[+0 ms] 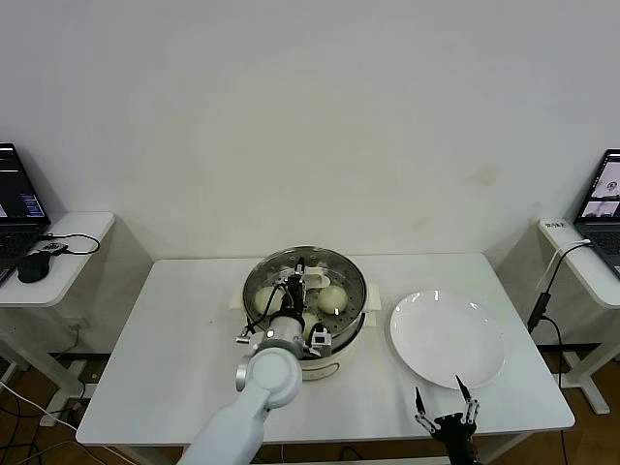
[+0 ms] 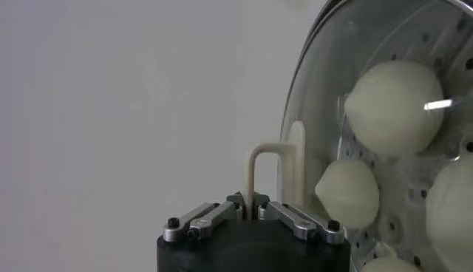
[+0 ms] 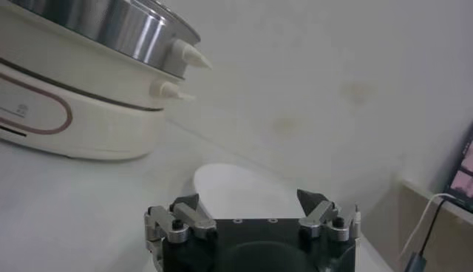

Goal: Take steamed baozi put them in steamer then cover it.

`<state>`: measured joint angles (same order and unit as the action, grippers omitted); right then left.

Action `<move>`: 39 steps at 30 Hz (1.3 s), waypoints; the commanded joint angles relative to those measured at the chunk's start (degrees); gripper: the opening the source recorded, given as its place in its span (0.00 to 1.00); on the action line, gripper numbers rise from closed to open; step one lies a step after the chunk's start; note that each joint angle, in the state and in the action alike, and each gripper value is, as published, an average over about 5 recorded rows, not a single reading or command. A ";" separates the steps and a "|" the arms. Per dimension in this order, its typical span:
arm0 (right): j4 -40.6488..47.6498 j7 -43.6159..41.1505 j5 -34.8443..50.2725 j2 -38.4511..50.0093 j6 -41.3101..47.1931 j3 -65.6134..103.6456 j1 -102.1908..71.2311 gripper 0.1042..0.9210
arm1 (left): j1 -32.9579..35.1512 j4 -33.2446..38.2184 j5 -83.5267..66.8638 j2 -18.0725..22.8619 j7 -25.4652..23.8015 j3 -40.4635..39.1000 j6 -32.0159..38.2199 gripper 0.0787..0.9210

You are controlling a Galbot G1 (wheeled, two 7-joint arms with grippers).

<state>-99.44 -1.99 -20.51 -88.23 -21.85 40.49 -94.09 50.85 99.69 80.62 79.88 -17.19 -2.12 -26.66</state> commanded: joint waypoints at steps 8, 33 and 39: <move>0.00 -0.01 -0.05 -0.05 -0.05 -0.35 -0.02 0.88 | 1.37 1.52 -0.08 0.63 0.22 0.82 0.49 0.08; -2.61 -0.57 4.26 1.30 0.33 -0.51 -2.04 0.88 | 39.35 29.02 -54.49 -9.54 24.99 23.28 18.74 0.86; -5.69 -2.08 9.45 4.06 2.03 -1.45 -3.98 0.88 | 47.84 24.97 -82.42 -7.78 30.25 32.68 32.53 0.88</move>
<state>-101.84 -2.80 -17.68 -86.82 -21.23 39.75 -96.27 78.77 122.05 47.97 72.90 -0.93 14.03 -14.04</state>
